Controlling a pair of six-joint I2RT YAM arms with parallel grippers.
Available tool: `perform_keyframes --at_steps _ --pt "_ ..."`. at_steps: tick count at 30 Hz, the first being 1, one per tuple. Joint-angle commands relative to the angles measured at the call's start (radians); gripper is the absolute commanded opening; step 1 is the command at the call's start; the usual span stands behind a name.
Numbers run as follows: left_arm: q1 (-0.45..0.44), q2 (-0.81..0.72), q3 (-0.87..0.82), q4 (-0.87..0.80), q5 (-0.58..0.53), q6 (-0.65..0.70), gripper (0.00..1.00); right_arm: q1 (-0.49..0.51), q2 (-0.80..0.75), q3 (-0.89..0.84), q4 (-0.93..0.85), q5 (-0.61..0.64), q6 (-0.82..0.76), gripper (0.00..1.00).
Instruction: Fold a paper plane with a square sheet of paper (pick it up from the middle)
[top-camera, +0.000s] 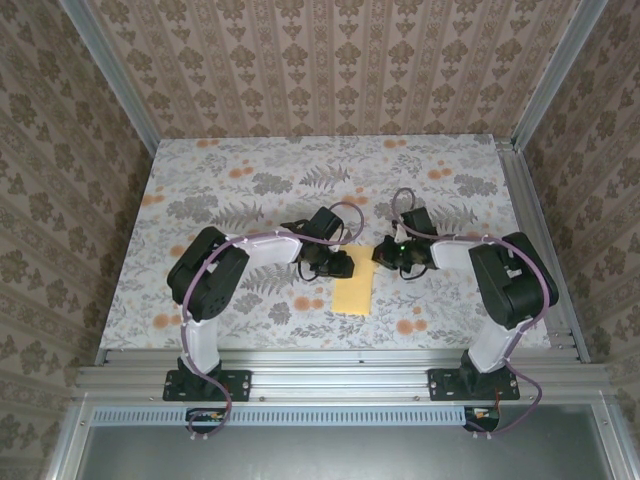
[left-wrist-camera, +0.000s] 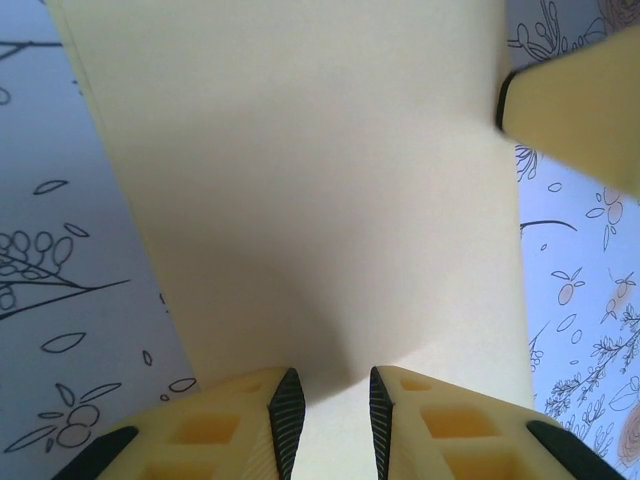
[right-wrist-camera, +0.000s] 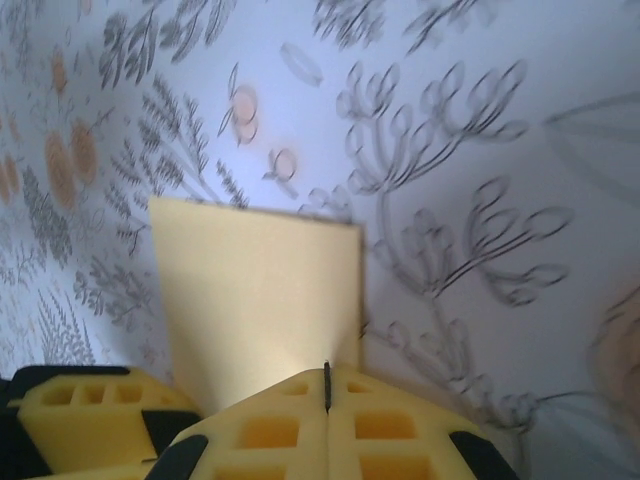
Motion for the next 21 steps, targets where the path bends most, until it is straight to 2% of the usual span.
perform_keyframes --at_steps 1,8,21 --pt "0.007 0.032 -0.063 -0.133 -0.104 0.034 0.30 -0.029 0.029 0.037 -0.005 0.024 -0.041 0.00" --pt "0.006 0.024 -0.071 -0.125 -0.091 0.031 0.30 -0.069 0.055 0.053 0.002 -0.004 -0.056 0.00" --pt "0.006 0.004 0.006 -0.092 -0.004 -0.009 0.35 -0.012 -0.203 -0.104 -0.049 -0.088 -0.021 0.03"
